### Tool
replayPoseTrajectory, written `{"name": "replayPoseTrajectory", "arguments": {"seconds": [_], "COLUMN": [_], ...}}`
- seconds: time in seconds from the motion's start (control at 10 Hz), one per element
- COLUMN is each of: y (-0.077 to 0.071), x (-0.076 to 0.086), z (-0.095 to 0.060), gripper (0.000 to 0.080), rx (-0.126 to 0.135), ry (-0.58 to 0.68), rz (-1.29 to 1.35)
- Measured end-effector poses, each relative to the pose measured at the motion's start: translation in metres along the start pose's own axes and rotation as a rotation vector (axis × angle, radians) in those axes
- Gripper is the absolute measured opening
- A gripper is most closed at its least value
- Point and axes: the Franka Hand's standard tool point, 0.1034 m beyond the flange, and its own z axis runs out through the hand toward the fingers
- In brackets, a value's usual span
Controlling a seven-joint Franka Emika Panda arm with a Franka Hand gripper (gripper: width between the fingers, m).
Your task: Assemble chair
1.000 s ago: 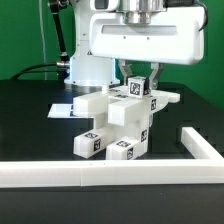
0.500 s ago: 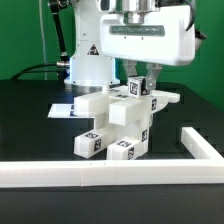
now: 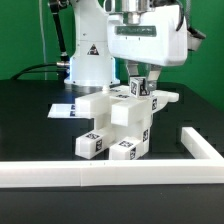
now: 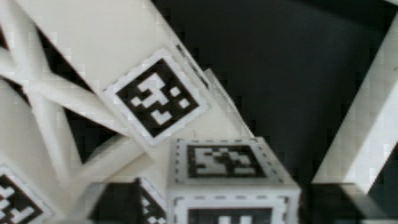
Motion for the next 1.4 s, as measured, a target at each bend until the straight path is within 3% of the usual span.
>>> {"name": "replayPoseTrajectory", "arguments": {"seconds": [0.1,0.2,0.3,1.4], "y": [-0.0026,-0.0046,-0.0053,-0.0012], "x": [-0.0014,-0.0038,-0.0051,-0.0032], "z": [0.0008,0.0003,-0.0003,0.0031], "gripper": [0.0578,0.0578,0.0635,0.0648], "rx": [-0.004,-0.003,-0.002,-0.022], "ry": [0.010,0.011,0.010,0.029], "rz": [-0.037,-0.078,-0.182,-1.098]}}
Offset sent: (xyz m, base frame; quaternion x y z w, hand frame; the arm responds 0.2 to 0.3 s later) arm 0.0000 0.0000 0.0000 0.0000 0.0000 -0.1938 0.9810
